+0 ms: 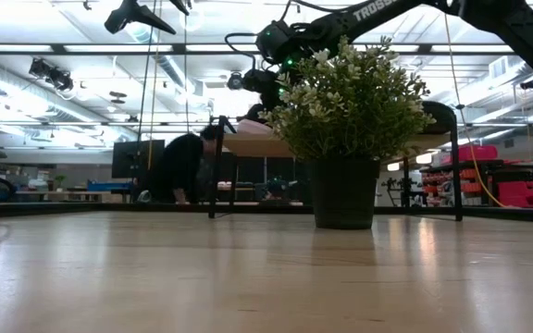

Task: Pick and place slides into the shelf
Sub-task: Put the pink slipper on the shelf

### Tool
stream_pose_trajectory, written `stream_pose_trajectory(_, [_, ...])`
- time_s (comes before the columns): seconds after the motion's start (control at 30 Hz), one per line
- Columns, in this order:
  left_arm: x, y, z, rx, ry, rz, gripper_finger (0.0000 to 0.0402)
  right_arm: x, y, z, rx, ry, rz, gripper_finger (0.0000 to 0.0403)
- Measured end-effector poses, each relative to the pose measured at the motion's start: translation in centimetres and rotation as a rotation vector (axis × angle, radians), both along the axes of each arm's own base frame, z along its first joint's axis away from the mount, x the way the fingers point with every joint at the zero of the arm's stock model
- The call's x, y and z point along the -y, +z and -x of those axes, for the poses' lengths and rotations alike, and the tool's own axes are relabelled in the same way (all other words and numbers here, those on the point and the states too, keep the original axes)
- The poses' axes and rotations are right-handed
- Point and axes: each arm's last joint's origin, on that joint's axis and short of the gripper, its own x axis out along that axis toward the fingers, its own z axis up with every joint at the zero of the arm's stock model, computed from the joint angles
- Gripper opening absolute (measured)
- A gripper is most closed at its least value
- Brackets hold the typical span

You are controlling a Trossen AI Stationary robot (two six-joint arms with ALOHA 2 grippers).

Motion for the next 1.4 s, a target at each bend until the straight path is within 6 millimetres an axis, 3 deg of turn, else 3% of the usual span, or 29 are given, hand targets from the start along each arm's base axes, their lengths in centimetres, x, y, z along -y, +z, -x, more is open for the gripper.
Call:
stream_pose_trajectory(0.7, [-0.02,0.01,0.01,-0.002,0.009,-0.005,0.0206,-0.28,-0.55,-0.18,0.11,0.126,-0.21,0.0007])
stream_pose_trajectory(1.4, [-0.05,0.01,0.03,-0.004,0.018,-0.009,0.0202,-0.51,-0.59,-0.36,0.119,0.107,-0.203,0.0007])
